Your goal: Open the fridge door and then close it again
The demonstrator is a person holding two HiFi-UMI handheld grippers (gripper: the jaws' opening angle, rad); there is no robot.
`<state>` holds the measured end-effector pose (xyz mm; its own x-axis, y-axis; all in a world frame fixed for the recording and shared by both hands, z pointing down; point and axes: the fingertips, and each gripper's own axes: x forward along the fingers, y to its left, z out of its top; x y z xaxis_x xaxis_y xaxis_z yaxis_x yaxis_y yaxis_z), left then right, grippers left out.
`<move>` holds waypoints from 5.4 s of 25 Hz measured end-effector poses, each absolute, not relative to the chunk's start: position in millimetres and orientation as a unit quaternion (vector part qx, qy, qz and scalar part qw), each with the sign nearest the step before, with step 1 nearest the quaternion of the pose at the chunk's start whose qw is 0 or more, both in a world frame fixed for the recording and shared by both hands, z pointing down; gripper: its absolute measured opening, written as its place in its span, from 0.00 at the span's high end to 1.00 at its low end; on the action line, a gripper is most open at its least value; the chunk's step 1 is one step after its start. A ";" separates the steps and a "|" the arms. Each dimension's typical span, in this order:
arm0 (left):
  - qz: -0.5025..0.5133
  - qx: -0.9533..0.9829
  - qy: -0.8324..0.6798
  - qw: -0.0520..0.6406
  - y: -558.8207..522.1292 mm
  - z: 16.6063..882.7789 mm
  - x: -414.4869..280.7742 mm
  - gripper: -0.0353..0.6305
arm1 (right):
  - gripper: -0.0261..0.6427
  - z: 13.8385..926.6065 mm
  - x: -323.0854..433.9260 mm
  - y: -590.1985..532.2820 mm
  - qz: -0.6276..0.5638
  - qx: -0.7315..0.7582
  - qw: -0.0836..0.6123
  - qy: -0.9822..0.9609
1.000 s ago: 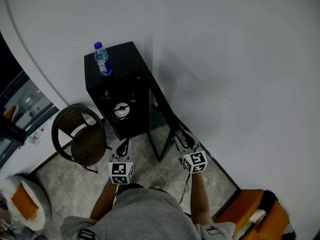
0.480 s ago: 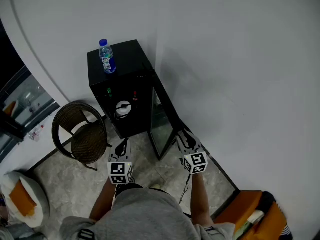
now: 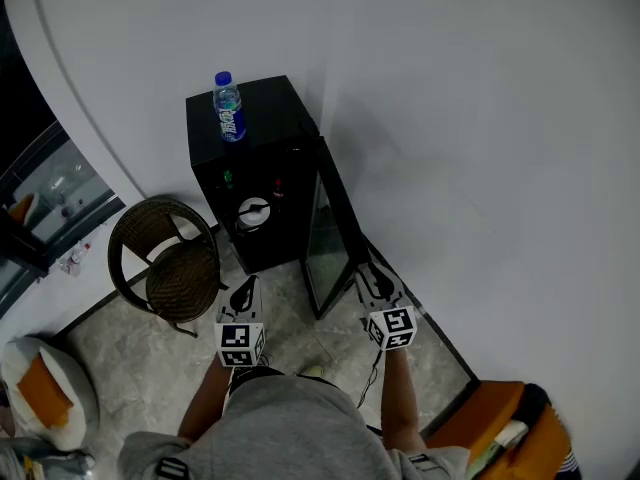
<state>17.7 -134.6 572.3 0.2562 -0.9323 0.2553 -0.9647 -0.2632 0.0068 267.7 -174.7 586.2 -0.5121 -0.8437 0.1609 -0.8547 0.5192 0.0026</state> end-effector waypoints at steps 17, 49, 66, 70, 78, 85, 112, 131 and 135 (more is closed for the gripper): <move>0.104 0.786 -0.602 0.090 -134.2 574.4 -26.0 0.94 | 0.74 583.1 198.5 -163.8 0.037 0.467 0.080 -0.880; 0.108 0.789 -0.598 0.088 -147.5 573.0 -103.4 0.94 | 0.73 582.7 95.8 -172.4 0.039 0.457 0.105 -0.882; 0.115 0.799 -0.585 0.083 -162.9 575.6 -153.0 0.94 | 0.73 582.4 31.5 -191.9 0.053 0.481 0.102 -0.869; 0.117 0.800 -0.583 0.082 -168.4 575.4 -168.2 0.94 | 0.73 582.0 15.2 -200.0 0.055 0.486 0.100 -0.866; 0.123 0.800 -0.581 0.083 -177.1 582.3 -193.7 0.94 | 0.73 583.4 -14.6 -215.1 0.059 0.497 0.100 -0.860; 0.122 0.801 -0.580 0.085 -183.3 582.5 -211.0 0.94 | 0.74 583.4 -34.9 -227.4 0.061 0.502 0.103 -0.856; 0.114 0.792 -0.594 0.088 -219.5 586.6 -278.8 0.94 | 0.74 584.0 -104.6 -290.4 0.065 0.527 0.092 -0.842; 0.114 0.779 -0.609 0.096 -232.1 592.9 -304.6 0.94 | 0.75 585.8 -136.0 -330.8 0.066 0.520 0.093 -0.846; 0.115 0.775 -0.614 0.099 -232.5 595.6 -310.8 0.94 | 0.75 586.2 -141.1 -339.1 0.067 0.520 0.092 -0.847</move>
